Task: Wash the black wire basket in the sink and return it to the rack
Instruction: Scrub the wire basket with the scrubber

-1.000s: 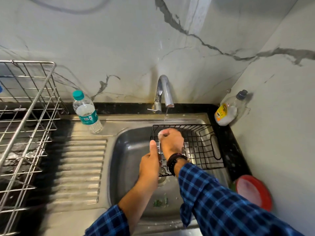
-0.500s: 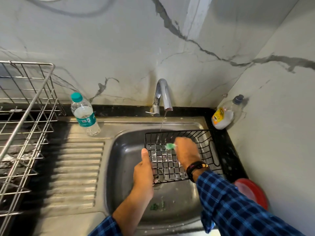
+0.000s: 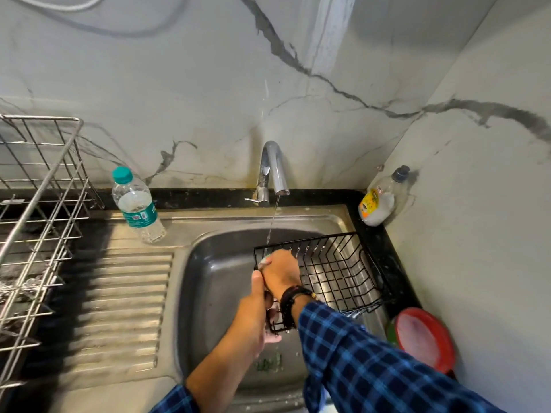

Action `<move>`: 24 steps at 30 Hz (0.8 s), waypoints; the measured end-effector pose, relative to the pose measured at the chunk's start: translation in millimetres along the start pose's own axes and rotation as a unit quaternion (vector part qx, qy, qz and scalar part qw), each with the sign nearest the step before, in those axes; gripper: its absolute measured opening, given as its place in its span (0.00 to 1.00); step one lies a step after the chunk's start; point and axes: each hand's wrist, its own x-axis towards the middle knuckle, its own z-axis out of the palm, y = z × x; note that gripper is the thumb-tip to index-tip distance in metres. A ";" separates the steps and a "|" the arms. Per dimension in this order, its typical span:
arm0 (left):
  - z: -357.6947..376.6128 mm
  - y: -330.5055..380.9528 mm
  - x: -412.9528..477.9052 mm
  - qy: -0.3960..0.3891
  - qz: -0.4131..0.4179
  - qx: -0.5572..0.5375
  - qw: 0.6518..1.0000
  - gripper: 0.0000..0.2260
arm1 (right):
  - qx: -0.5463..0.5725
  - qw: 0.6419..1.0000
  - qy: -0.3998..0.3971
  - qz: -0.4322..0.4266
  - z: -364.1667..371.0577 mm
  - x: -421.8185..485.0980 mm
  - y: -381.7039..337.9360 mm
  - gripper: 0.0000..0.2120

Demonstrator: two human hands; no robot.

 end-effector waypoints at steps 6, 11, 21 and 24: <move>-16.6 0.5 1.2 0.051 0.067 -0.036 0.996 0.27 | 0.226 0.963 0.095 0.109 -52.5 24.2 24.8 0.03; -22.2 1.5 2.5 0.033 0.057 -0.049 0.997 0.29 | -0.124 0.977 0.170 0.018 -95.1 42.8 37.7 0.09; -16.1 2.9 -1.1 0.033 0.108 -0.051 0.992 0.28 | -0.297 0.941 -0.028 -0.158 -50.0 17.5 22.3 0.06; -31.8 2.3 -2.0 0.032 0.122 -0.061 0.990 0.31 | -0.346 0.928 0.050 -0.132 -86.0 34.6 29.1 0.06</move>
